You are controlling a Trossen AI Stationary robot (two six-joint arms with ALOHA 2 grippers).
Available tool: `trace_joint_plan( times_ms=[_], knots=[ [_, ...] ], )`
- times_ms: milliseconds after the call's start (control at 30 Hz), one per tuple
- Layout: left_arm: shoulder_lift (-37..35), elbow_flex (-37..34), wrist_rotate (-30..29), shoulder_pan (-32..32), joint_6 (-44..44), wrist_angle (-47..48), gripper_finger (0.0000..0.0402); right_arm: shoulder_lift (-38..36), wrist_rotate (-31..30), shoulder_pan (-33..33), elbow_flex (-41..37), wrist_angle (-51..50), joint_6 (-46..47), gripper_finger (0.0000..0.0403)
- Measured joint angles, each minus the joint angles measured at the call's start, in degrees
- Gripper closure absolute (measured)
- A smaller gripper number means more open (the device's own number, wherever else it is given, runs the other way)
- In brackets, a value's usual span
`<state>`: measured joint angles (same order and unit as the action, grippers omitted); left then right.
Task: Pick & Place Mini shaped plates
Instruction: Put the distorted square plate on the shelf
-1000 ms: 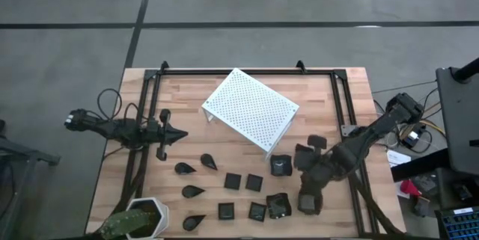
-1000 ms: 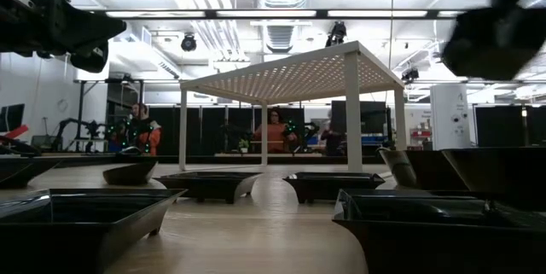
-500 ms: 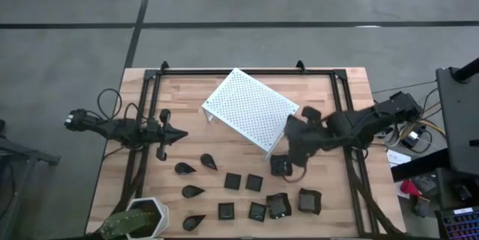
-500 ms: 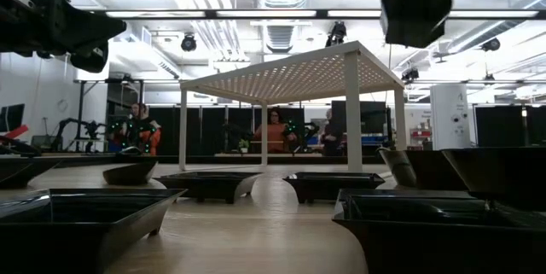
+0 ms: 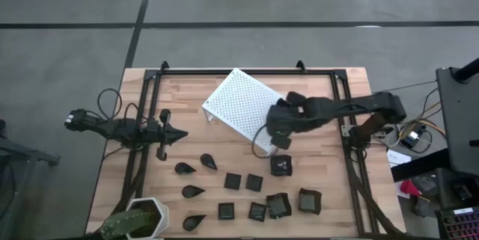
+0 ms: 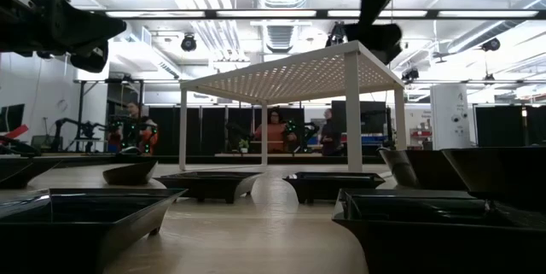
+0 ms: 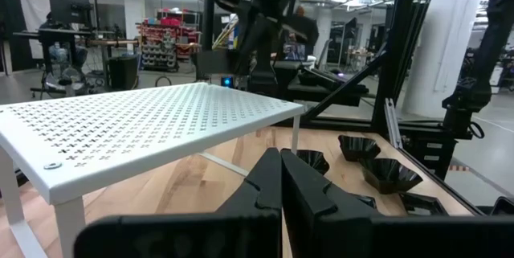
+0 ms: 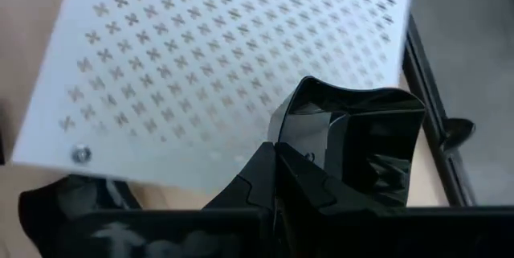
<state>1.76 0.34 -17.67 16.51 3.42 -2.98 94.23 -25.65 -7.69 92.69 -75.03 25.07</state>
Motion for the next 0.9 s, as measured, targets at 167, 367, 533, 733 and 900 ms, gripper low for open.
trace_joint_plan(
  times_ms=[167, 367, 533, 733, 900],
  knots=[
    [0.0, 0.0, 0.01, 0.02, -0.01, 0.01, 0.0401, 5.97, 0.0, 0.58, 5.99, -4.76, -0.03, 0.0394],
    [0.0, 0.0, 0.02, 0.02, -0.02, 0.02, 0.0401, 10.46, 0.17, 1.24, 12.17, -7.71, 0.08, 0.0394],
    [0.0, 0.0, 0.0, 0.02, -0.01, 0.0, 0.0401, 12.69, 0.67, 2.14, 14.73, -8.25, 0.3, 0.0394],
    [0.0, 0.0, 0.0, 0.02, 0.0, 0.0, 0.0401, 14.2, 3.38, 2.24, 15.64, -8.86, 2.14, 0.0394],
    [0.09, 0.0, 0.01, 0.02, -0.01, 0.01, 0.0401, 14.7, 3.2, 2.43, 14.06, -8.6, 2.19, 0.0394]
  ],
)
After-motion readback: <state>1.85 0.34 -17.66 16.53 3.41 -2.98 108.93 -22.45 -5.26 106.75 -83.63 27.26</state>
